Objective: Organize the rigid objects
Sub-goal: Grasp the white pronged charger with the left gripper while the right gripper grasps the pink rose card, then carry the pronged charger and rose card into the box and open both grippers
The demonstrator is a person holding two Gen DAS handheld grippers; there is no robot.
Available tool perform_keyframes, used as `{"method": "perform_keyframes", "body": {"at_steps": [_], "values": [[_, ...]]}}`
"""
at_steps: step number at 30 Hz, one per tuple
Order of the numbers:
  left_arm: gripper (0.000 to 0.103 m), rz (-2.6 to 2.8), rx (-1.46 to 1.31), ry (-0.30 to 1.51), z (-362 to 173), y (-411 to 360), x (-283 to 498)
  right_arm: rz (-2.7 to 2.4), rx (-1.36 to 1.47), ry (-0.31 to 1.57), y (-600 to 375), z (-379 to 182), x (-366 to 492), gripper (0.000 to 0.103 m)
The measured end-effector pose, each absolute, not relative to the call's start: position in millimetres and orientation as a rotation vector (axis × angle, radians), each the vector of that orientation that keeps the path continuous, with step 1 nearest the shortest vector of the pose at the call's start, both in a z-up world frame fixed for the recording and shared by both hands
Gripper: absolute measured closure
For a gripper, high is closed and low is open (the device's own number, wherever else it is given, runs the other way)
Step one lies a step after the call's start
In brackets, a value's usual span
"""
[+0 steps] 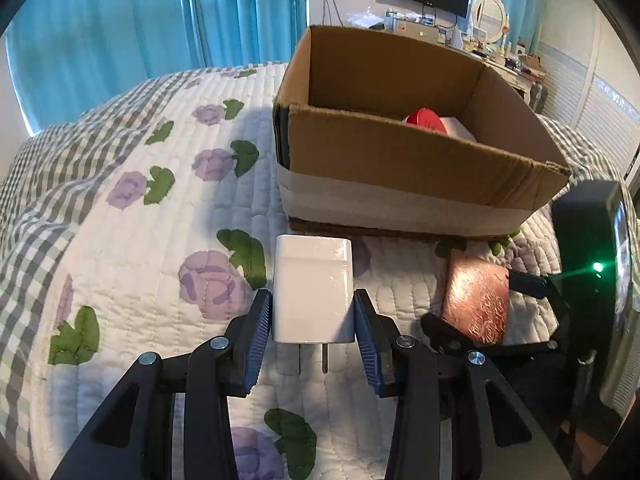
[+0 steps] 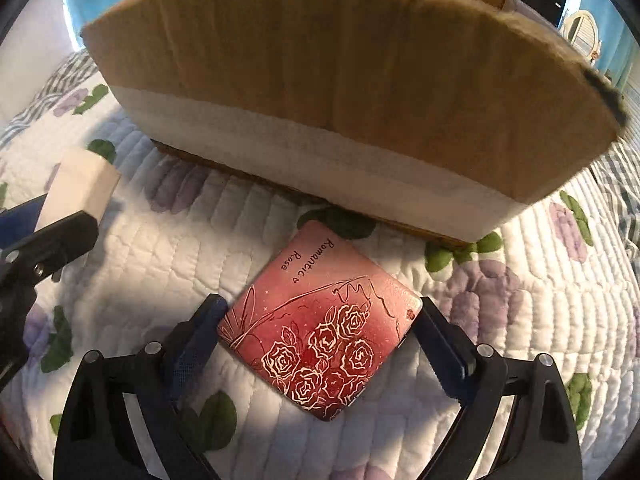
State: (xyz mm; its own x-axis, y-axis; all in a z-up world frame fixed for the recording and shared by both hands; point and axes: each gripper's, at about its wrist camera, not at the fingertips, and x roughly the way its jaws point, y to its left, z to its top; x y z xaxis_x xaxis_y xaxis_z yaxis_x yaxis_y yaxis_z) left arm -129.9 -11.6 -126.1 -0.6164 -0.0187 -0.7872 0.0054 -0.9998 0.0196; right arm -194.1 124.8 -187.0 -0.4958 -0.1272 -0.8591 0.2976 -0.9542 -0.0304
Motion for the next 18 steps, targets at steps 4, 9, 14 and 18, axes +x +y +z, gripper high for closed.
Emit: {"method": "perform_keyframes", "body": {"at_steps": [4, 9, 14, 18], "values": [[0.062, -2.813, 1.361, -0.03, -118.4, -11.5, -126.9, -2.518, 1.394, 0.205, 134.5, -174.3, -182.3, 0.01], [0.062, -2.842, 1.322, -0.038, -99.0, -10.5, -115.4, -2.557, 1.319, 0.209, 142.4, -138.8, -163.3, 0.01], [0.062, -2.893, 1.243, -0.036, -66.2, -9.1, -105.1, -2.575, 1.249, 0.191, 148.7, -92.8, -144.6, 0.01], [0.062, -2.955, 1.169, -0.026, -34.6, -5.0, -104.9, -2.6, 1.167, 0.232, 159.5, -43.0, -139.6, 0.01]]}}
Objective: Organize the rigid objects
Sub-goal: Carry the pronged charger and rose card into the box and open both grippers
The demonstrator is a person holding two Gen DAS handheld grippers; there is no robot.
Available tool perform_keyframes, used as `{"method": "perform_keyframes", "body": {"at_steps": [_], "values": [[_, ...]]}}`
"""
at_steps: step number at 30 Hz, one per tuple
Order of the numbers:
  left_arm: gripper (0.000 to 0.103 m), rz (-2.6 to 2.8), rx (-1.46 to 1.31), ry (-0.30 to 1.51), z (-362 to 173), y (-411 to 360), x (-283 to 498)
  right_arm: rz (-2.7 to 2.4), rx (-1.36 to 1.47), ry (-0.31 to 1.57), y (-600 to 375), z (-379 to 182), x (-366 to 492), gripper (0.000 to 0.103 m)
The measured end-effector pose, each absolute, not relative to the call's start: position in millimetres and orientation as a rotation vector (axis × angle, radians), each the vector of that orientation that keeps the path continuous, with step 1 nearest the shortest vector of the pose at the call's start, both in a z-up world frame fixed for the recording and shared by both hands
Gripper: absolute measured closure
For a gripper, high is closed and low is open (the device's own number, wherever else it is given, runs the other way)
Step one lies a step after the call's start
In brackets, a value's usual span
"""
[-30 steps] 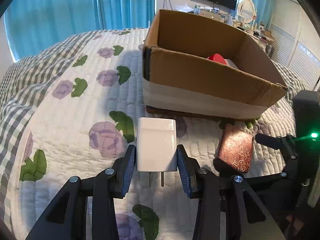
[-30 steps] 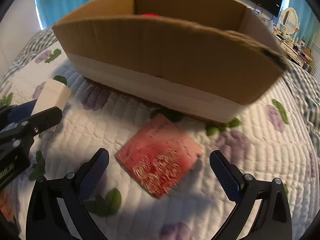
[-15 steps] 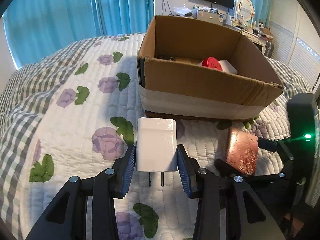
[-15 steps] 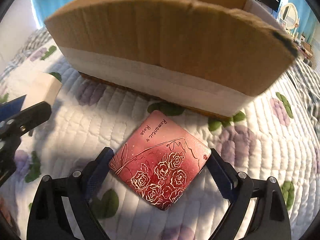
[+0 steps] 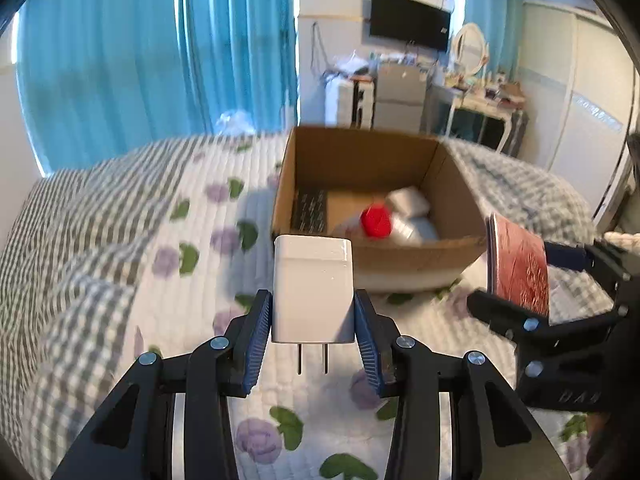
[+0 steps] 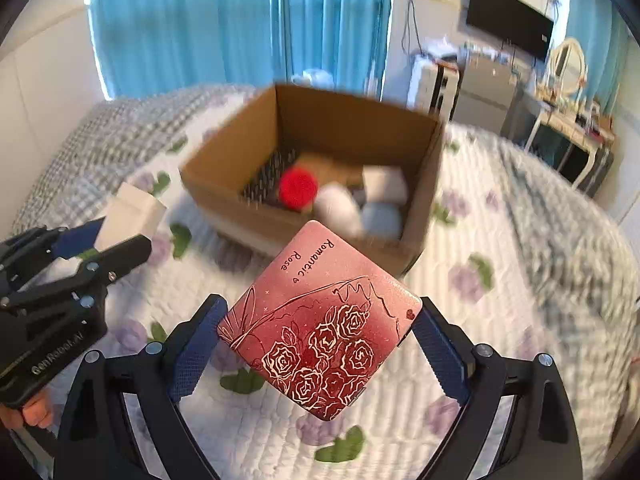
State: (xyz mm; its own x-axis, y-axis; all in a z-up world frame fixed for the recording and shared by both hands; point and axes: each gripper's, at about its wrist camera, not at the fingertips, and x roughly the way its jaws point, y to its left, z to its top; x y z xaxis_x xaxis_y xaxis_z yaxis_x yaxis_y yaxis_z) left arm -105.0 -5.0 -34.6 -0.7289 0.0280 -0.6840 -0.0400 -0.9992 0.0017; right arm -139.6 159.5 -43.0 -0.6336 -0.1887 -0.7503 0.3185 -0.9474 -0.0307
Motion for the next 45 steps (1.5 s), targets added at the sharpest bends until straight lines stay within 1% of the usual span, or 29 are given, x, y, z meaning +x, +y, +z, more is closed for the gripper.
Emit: {"method": "perform_keyframes", "body": {"at_steps": [4, 7, 12, 15, 22, 25, 27, 29, 31, 34, 38, 41, 45], "values": [[0.062, 2.888, -1.079, 0.012, -8.5, 0.7, -120.1, -2.645, 1.075, 0.236, 157.6, 3.1, -144.6, 0.01], [0.062, 2.896, -1.039, 0.061, 3.1, 7.0, -145.8, -2.68, 1.026, 0.253, 158.1, 28.1, -158.9, 0.01], [0.062, 2.886, -1.033, 0.13, -7.3, 16.0, -198.7, -2.705, 0.998, 0.277, 157.3, 44.2, -195.4, 0.01], [0.062, 2.83, -1.071, 0.096, -25.2, 18.1, -233.5, -2.699, 1.001, 0.275, 155.8, 39.1, -216.9, 0.01], [0.062, 2.794, -1.158, 0.171, -67.5, 28.1, -279.1, -2.668, 1.054, 0.239, 158.3, -3.5, -274.4, 0.01], [0.061, 2.754, -1.17, 0.111, -73.6, 26.8, -286.0, -2.663, 1.066, 0.22, 164.2, -18.5, -292.0, 0.01], [0.058, 2.749, -1.168, 0.11, -76.0, 28.0, -287.5, -2.663, 1.062, 0.188, 167.0, -25.2, -302.1, 0.01], [0.056, 2.762, -1.148, 0.165, -74.9, 31.9, -285.4, -2.659, 1.059, 0.17, 168.3, -30.5, -307.9, 0.01], [0.046, 2.742, -1.155, 0.177, -74.4, 35.3, -284.7, -2.653, 1.056, 0.174, 167.0, -33.1, -312.8, 0.01], [0.041, 2.749, -1.137, 0.17, -71.6, 35.7, -282.0, -2.653, 1.048, 0.199, 162.5, -35.0, -321.5, 0.01], [0.041, 2.791, -1.118, 0.209, -66.6, 33.6, -274.4, -2.65, 1.06, 0.181, 157.9, -38.7, -330.8, 0.01], [0.041, 2.799, -1.129, 0.208, -63.4, 28.8, -269.8, -2.634, 1.119, 0.162, 154.9, -48.0, -340.8, 0.01], [0.041, 2.806, -1.124, 0.196, -56.7, 21.0, -257.6, -2.604, 1.188, 0.222, 144.1, -59.2, -344.3, 0.009]]}}
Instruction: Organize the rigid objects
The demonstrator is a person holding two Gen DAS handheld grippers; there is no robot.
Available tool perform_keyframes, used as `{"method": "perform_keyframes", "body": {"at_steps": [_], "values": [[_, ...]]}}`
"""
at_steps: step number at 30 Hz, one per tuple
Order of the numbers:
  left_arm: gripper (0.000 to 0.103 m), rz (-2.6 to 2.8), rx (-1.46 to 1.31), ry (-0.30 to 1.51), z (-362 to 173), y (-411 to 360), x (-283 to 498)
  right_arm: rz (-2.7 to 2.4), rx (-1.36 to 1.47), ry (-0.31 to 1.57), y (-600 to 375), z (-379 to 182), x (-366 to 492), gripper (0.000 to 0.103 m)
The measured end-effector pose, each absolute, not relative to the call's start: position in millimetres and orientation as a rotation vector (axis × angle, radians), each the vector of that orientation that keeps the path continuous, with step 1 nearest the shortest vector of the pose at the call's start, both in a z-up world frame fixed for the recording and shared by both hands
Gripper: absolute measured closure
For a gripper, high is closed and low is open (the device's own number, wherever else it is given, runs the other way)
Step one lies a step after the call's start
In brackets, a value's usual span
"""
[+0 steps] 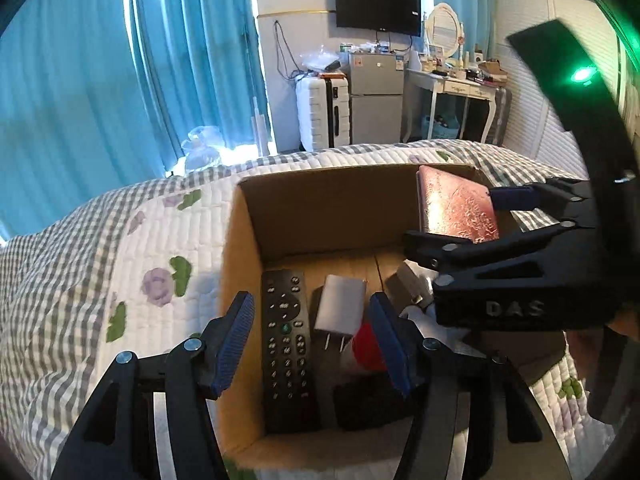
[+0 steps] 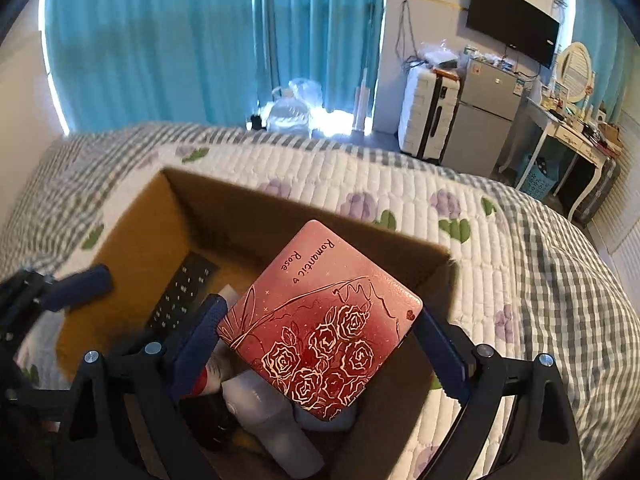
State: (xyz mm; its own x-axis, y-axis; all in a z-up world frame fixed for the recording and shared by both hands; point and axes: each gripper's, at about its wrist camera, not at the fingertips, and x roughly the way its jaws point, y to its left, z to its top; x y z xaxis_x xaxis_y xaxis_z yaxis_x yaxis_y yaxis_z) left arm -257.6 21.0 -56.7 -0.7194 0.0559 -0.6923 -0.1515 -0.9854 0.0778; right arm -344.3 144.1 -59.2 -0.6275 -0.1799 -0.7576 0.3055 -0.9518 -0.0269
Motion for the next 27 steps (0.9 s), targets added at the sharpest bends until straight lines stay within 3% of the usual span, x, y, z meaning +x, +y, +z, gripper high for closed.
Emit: {"method": "perform_keyframes", "body": {"at_steps": [7, 15, 19, 27], "values": [[0.041, 2.822, -1.073, 0.188, -29.0, 17.2, -221.8, -2.677, 1.159, 0.192, 159.3, -38.1, -319.7, 0.008], [0.041, 2.88, -0.898, 0.18, 43.3, 23.1, -160.6, -2.819, 0.994, 0.15, 201.2, 54.8, -243.7, 0.007], [0.034, 2.919, -0.779, 0.192, 88.6, 23.8, -123.0, -2.887, 0.912, 0.16, 210.5, 102.4, -198.7, 0.007], [0.031, 2.991, -0.56, 0.181, 162.2, 16.2, -50.7, -2.91, 0.725, 0.155, 207.8, 169.1, -102.3, 0.007]]}}
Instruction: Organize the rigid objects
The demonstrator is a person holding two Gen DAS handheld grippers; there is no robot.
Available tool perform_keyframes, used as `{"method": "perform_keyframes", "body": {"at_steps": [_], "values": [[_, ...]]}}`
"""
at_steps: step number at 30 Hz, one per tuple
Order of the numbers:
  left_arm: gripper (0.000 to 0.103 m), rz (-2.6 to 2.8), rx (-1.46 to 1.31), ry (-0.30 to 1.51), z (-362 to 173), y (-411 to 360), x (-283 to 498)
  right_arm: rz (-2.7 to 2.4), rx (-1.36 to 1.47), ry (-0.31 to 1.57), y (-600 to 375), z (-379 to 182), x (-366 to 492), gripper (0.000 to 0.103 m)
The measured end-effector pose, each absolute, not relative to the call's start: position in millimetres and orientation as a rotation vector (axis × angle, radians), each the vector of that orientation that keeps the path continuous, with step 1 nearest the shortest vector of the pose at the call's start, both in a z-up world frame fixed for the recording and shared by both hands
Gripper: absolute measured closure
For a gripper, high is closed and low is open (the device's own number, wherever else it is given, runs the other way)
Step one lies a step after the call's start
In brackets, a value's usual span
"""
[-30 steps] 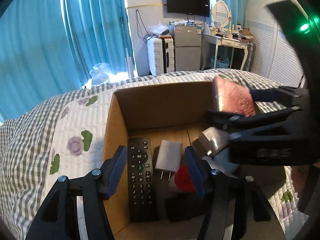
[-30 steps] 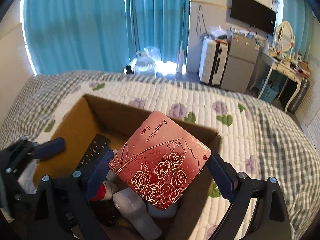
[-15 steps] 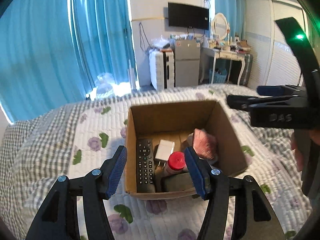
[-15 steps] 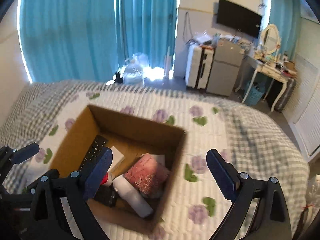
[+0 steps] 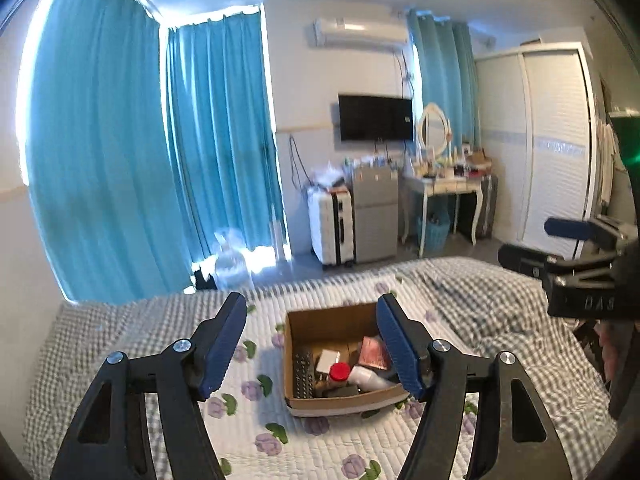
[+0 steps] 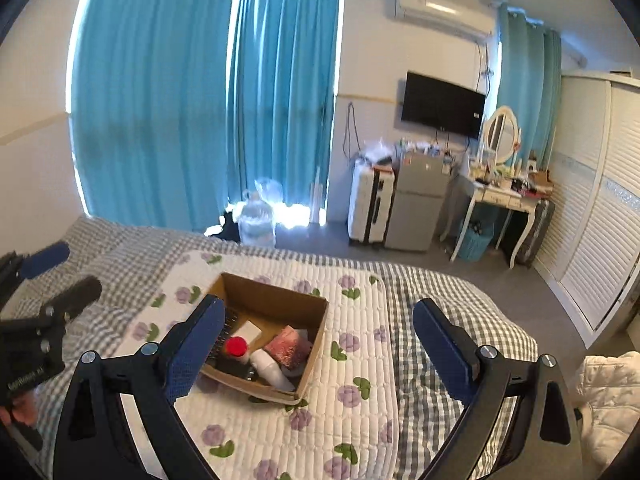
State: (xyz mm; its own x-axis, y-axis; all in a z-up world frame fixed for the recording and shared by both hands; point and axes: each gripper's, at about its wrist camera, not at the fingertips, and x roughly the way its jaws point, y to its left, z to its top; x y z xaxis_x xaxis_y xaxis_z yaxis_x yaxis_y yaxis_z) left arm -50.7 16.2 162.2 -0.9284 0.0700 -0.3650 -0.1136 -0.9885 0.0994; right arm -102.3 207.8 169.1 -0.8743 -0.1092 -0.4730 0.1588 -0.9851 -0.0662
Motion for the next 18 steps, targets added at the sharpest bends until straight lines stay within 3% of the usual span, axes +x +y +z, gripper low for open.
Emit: {"method": "perform_keyframes", "body": {"at_steps": [4, 7, 10, 18], "values": [[0.025, 3.023, -0.481, 0.201, 175.5, 12.3, -14.5, -2.94, 0.619, 0.109, 209.0, 183.5, -59.8, 0.007], [0.007, 3.031, -0.422, 0.159, 173.6, 8.3, 9.4, -2.982, 0.508, 0.161, 202.4, 185.9, -23.1, 0.003], [0.0, 3.041, -0.378, 0.127, 161.0, 6.3, 18.8, -2.976, 0.477, 0.137, 200.6, 177.1, -1.7, 0.001], [0.0, 3.138, -0.272, 0.183, 95.6, 6.1, -0.5, -3.023, 0.347, 0.063, 200.3, 118.2, -9.9, 0.0]]}}
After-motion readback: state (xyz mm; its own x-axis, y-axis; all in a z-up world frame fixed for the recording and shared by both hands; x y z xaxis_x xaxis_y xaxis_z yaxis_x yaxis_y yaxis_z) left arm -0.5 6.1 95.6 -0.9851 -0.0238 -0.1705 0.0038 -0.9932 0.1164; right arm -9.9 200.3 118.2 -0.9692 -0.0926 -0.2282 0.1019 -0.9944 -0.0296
